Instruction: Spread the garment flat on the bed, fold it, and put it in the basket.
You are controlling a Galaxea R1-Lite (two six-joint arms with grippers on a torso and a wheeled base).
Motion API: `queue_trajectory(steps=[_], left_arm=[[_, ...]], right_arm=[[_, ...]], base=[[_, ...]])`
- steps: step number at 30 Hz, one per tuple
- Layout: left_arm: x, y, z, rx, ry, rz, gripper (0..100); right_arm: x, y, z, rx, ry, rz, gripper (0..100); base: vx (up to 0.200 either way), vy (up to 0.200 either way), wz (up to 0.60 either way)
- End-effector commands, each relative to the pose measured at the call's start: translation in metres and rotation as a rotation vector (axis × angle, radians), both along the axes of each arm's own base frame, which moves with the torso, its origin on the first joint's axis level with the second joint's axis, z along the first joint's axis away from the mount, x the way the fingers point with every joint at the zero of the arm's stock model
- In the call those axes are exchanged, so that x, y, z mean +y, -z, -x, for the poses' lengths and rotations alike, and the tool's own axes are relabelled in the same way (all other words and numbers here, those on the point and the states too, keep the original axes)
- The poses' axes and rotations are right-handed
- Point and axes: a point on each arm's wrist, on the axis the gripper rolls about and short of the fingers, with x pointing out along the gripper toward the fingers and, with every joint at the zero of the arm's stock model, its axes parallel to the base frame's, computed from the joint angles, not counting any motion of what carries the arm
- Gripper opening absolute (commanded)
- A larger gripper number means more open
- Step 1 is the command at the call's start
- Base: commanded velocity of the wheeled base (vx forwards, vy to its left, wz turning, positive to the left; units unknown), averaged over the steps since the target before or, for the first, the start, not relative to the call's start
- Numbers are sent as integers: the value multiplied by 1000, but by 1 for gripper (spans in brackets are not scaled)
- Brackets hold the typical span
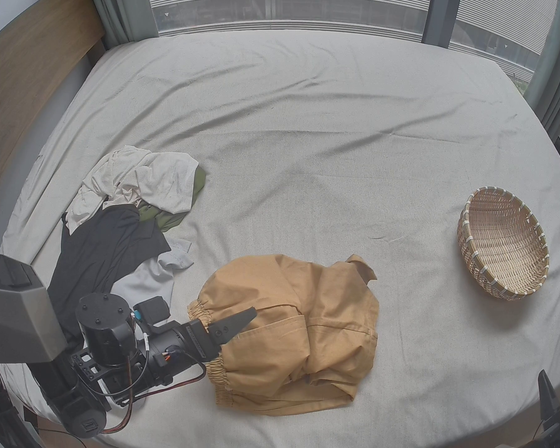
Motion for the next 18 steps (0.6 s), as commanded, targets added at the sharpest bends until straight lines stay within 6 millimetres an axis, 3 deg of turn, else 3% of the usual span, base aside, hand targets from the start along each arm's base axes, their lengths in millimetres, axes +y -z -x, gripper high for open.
queue_trajectory(steps=[1, 16, 17, 18], left_arm=[[0, -5, 1, -19, 3, 10, 100], [0, 4, 0, 6, 1, -19, 100], [0, 5, 0, 10, 1, -24, 0], [0, 6, 0, 13, 0, -28, 0]], right_arm=[[0, 5, 0, 6, -1, 0, 100], [0, 5, 0, 6, -1, 0, 100], [0, 5, 0, 6, -1, 0, 100], [0, 5, 0, 6, -1, 0, 100]], base=[[0, 0, 0], [0, 0, 0], [0, 0, 0], [0, 0, 0]])
